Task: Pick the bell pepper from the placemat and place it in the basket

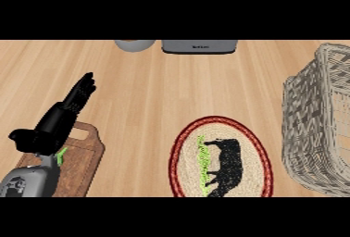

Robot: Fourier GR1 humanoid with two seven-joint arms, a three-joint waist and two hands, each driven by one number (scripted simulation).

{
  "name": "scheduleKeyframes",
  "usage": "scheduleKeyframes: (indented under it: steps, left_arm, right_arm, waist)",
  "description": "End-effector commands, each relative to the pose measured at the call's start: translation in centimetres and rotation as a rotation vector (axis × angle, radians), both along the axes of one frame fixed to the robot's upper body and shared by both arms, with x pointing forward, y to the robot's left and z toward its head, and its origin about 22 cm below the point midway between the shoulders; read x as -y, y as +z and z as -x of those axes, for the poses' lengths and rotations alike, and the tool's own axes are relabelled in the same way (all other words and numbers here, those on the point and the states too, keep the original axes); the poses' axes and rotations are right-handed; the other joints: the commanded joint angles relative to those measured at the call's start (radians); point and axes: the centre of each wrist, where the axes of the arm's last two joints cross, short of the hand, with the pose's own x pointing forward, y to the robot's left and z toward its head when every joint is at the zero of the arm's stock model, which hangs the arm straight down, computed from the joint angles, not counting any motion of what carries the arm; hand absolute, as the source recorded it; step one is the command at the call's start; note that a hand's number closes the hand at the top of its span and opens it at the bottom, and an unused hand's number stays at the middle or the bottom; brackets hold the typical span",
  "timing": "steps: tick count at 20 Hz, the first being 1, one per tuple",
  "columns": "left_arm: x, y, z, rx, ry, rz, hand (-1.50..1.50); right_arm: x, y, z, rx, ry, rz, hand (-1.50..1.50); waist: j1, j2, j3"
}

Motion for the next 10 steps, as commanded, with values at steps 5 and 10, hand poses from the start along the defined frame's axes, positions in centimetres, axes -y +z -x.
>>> scheduleKeyframes:
  steps: [5, 10]
  left_arm:
    - [0.5, -1.1, 1.2, 0.016, -0.011, -0.003, 0.0]
    - [1.9, -0.6, -0.2, 0.012, -0.013, -0.003, 0.0]
  right_arm:
    - [4.0, -0.4, -1.0, 0.04, 0.036, 0.023, -1.5]
    - [2.7, 0.1, -0.6, 0.126, 0.06, 0.003, -1.5]
  waist:
    - [0.0, -0.001, -0.001]
    - [-0.006, -0.001, -0.001]
